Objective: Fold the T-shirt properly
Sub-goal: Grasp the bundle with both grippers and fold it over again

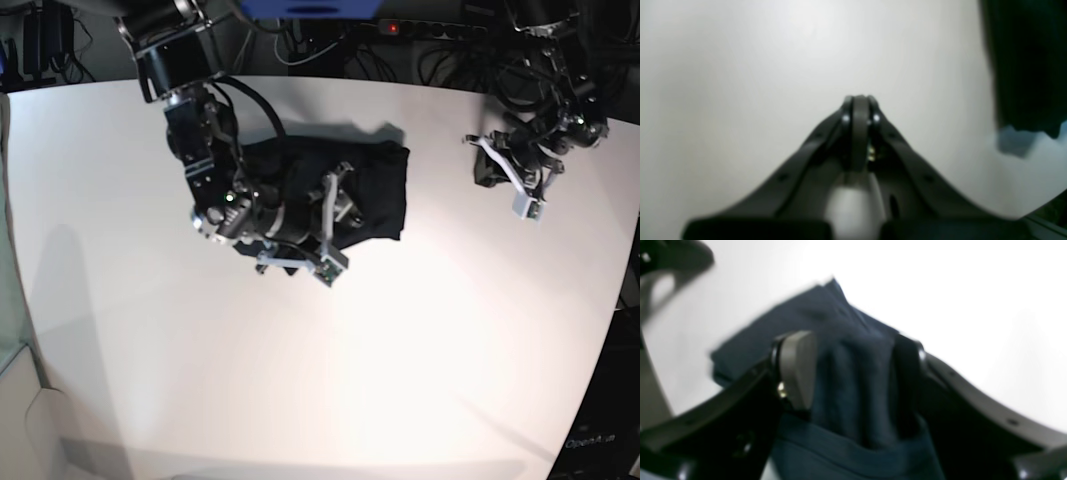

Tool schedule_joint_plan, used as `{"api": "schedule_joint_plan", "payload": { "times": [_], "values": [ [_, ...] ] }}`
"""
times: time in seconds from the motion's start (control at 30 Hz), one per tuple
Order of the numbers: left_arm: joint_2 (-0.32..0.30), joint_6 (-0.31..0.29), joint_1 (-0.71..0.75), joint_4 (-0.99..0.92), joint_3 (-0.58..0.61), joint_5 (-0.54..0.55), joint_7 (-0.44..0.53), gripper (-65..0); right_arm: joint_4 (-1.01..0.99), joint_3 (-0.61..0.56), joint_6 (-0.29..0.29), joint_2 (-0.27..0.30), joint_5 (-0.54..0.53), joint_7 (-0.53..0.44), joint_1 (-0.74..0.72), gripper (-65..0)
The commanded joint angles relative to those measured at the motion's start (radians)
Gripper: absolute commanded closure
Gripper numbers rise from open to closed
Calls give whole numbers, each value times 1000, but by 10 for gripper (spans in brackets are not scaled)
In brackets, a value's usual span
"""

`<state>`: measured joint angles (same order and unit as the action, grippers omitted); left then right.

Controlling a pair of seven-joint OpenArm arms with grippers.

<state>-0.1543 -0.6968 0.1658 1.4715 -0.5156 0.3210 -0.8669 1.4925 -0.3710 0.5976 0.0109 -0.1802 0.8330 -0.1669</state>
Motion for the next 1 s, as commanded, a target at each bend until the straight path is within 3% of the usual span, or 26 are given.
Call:
{"api": "schedule_joint_plan", "payload": {
  "times": [0.0, 0.3, 0.57, 0.67, 0.97],
  "values": [
    [-8, -1, -4, 7, -1, -18, -22, 0, 6, 2, 9, -2, -9, -40, -26, -380],
    [-6, -1, -8, 7, -1, -18, -22, 0, 6, 2, 9, 24, -9, -82, -20, -355],
    [-3, -1, -8, 7, -1, -18, -22, 0, 4, -3, 9, 14, -11, -83, -18, -79],
    [0, -1, -8, 7, -1, -21, -22, 0, 3, -4, 9, 2, -11, -83, -18, -6],
    [32, -1, -10, 18, 7, -15, -25, 0, 3, -7, 9, -75, -11, -83, -24, 0]
  ]
}}
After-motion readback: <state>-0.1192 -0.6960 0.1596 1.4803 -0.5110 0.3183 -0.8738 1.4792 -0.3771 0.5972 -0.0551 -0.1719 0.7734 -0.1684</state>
